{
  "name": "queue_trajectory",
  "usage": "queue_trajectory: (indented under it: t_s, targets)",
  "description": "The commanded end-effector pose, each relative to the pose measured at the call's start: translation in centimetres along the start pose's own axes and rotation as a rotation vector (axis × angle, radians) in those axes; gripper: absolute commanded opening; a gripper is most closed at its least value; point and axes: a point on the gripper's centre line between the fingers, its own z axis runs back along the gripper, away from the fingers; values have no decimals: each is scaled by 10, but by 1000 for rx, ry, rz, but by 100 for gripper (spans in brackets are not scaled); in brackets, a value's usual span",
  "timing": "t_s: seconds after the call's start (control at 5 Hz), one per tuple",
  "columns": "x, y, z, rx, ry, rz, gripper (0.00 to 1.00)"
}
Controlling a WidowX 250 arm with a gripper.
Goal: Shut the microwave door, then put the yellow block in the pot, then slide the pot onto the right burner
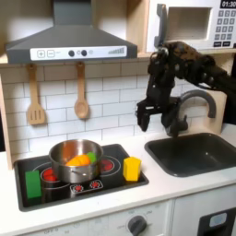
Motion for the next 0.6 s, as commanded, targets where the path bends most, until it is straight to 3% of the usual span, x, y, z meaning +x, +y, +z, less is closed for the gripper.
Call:
queue_trajectory:
  t_s: [0.0,0.4]
  targets:
    - [-10,11,-30,12,58,4,100]
    - [-9,29,-40,9,83,-14,100]
